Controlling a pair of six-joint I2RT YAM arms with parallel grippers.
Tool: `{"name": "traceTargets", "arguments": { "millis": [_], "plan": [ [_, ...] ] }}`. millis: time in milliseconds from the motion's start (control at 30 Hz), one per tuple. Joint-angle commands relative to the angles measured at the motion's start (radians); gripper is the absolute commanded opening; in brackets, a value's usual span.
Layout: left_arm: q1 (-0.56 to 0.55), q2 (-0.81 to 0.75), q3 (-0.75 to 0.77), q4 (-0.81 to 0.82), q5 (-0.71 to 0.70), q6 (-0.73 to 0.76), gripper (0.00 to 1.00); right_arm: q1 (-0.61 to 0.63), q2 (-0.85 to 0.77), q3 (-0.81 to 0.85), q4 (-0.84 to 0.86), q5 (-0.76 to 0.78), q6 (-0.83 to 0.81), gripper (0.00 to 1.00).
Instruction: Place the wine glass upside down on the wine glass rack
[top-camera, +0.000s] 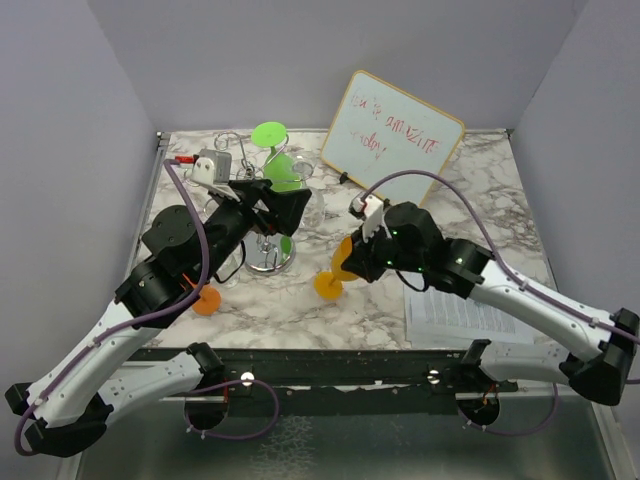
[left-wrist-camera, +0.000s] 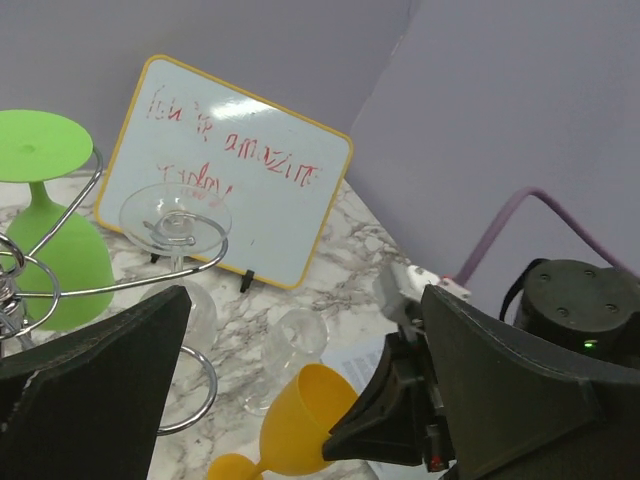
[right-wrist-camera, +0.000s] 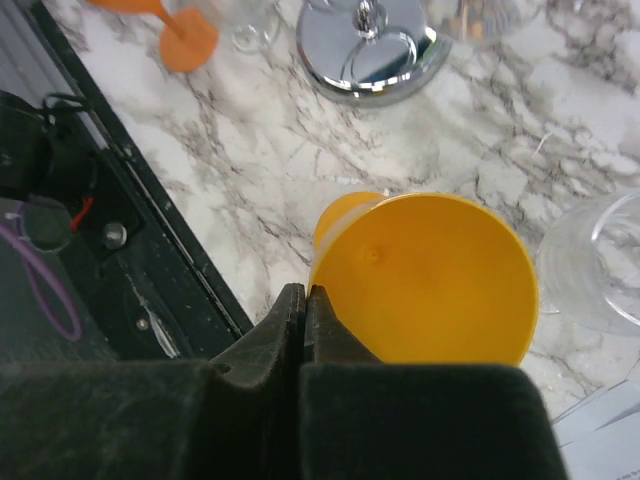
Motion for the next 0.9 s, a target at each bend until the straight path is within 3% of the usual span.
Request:
{"name": "traceTargets", "arguments": {
  "millis": [0,267,533,867],
  "plan": [
    [-0.004,-0.012,-0.019,0.069,0.039,-0.08,0.99,0.007,-0.158,-0.007,0.116,-0.011,-0.031,0.01],
    [-0.004,-0.029,-0.078,0.21,0.154,-0.224,0.99,0.006,-0.423,-0.046,0.219,0.23,-0.073,0.01],
    [-0.005,0.063,-0.09,0.324,0.248,-0.322,0.99,0.006,-0.535,-0.028,0.238,0.45,-0.114,0.01],
    [-0.004,0.211,-0.106,0.537,0.125,-0.732,0.98,0.007,-0.639,-0.122,0.661,0.515,-0.15,0.01]
  ]
}}
